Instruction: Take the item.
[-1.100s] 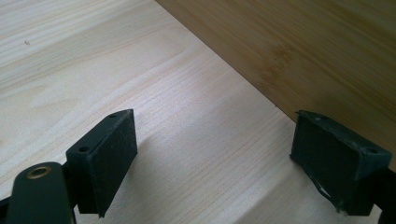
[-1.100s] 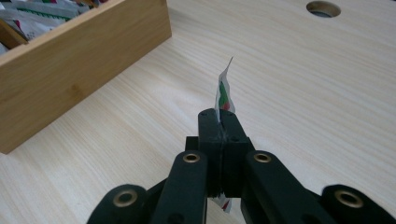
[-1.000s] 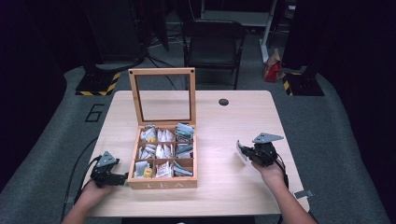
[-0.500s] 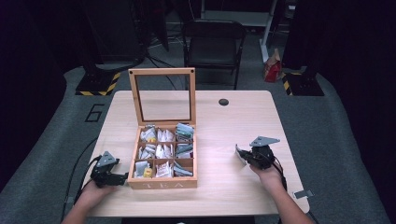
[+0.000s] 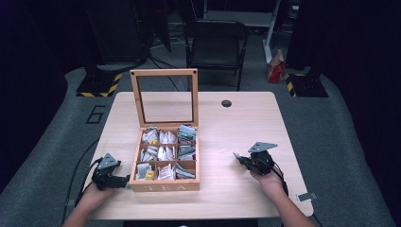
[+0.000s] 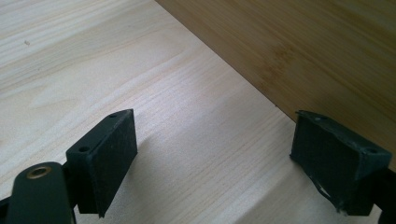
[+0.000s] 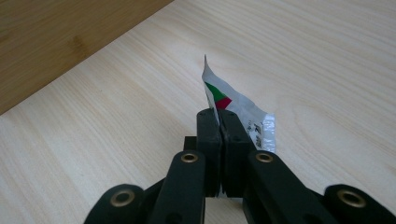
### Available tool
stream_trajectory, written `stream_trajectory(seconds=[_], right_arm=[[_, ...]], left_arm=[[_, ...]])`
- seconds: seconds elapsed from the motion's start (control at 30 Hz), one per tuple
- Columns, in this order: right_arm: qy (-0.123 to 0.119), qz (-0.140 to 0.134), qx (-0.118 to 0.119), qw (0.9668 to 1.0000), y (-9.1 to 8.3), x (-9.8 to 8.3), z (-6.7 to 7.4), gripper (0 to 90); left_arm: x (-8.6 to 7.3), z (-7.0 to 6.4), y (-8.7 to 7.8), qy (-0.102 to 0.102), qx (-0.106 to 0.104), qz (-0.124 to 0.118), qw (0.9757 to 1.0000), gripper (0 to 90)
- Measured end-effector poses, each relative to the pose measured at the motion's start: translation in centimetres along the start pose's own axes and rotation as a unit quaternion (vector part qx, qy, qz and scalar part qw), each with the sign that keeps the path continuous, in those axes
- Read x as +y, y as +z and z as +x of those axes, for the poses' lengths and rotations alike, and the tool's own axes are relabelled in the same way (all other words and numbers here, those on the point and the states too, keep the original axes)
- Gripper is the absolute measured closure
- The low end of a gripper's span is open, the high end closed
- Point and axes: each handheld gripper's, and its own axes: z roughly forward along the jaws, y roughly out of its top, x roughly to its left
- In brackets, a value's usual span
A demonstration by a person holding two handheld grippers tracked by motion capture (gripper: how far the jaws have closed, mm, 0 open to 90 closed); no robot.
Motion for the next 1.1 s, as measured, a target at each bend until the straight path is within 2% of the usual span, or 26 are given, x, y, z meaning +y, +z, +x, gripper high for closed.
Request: stream_trajectory(seconds=[0.03,0.13,0.2,0.27,0.3,0.33,0.4,0.57,0.6,0.67,0.83,1.1], right_arm=[[-0.01,0.001,0.004,0.9999,0.1,0.0,-0.1,88.1],[-0.01,0.008,0.008,0.9999,0.3,-0.1,0.2,87.4],[-0.007,0.008,0.007,0.9999,0.4,-0.1,0.3,86.7],[-0.006,0.005,0.008,0.9999,0.5,-0.2,0.3,85.7],[-0.007,0.009,0.008,0.9999,0.5,-0.2,0.3,84.6],[-0.008,0.01,0.009,0.9999,0.5,-0.2,0.3,83.3],[-0.007,0.011,0.012,0.9998,0.5,-0.2,0.4,80.1],[-0.012,0.007,0.012,0.9998,0.5,-0.1,0.5,75.1],[-0.012,0.004,0.012,0.9999,0.5,-0.1,0.5,73.3],[-0.009,-0.002,0.009,0.9999,0.3,0.0,0.6,67.2],[0.006,-0.026,0.01,0.9996,-0.3,0.3,0.6,59.1],[0.024,-0.038,0.001,0.999,-0.9,0.4,-0.1,52.0]], left_arm=[[0.0,0.0,0.0,-0.002,-0.001,0.0,1.0,13.8],[0.0,0.1,0.0,0.004,0.001,0.0,1.0,13.8],[0.0,0.0,0.0,-0.003,-0.002,0.0,1.0,13.8],[0.0,0.0,0.0,0.0,0.0,0.0,1.0,13.8],[0.0,0.1,0.0,0.005,0.001,0.001,1.0,13.8],[0.0,0.0,0.0,-0.003,-0.002,0.0,1.0,13.8],[0.0,0.0,0.0,0.003,0.001,0.0,1.0,13.8],[0.0,0.0,0.0,-0.004,-0.002,0.0,1.0,13.8],[0.0,0.1,0.0,0.004,0.001,0.0,1.0,13.8],[0.0,0.0,0.0,0.003,0.001,0.0,1.0,13.8],[0.0,0.0,0.0,-0.002,-0.001,0.0,1.0,13.8],[0.0,0.0,0.0,0.0,-0.001,0.001,1.0,13.8]])
